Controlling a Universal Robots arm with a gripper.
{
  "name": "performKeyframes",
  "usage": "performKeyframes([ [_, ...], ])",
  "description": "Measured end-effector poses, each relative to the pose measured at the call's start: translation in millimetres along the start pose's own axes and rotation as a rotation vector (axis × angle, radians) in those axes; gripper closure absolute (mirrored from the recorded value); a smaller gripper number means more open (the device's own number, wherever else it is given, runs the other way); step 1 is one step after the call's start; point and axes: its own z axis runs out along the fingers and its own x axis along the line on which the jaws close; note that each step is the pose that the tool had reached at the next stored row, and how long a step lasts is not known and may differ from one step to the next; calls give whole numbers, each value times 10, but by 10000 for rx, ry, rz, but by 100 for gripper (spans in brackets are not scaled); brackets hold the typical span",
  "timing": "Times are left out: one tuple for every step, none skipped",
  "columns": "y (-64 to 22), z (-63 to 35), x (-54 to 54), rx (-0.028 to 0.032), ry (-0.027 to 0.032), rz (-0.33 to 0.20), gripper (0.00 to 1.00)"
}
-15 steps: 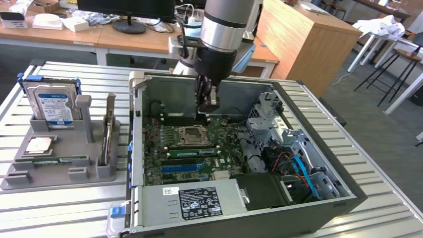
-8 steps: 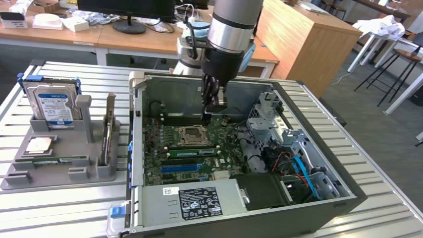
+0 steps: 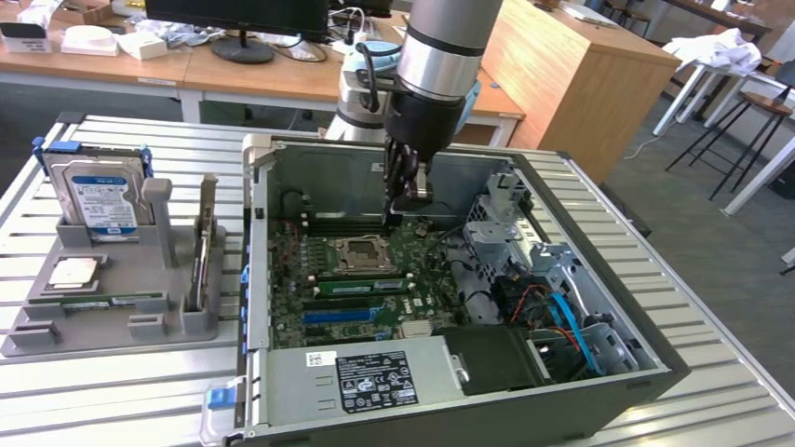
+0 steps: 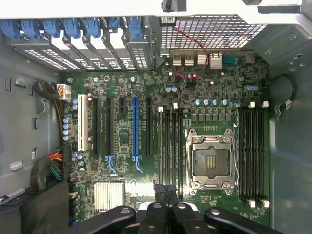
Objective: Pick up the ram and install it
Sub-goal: 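Press down the ram until it locks into place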
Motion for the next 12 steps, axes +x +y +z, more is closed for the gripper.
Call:
performKeyframes([
  [0, 0, 0, 0, -1, 0, 90],
  [0, 0, 0, 0, -1, 0, 90],
  [0, 0, 0, 0, 0, 0, 90],
  [0, 0, 0, 0, 0, 0, 90],
  [0, 0, 0, 0, -1, 0, 90],
  [0, 0, 0, 0, 0, 0, 90],
  [0, 0, 0, 0, -1, 0, 90],
  [0, 0, 0, 0, -1, 0, 90],
  [0, 0, 0, 0, -1, 0, 90],
  [3, 0, 0, 0, -1, 6, 90],
  [7, 1, 0, -1, -3, 66, 90],
  [7, 2, 0, -4, -6, 203, 90],
])
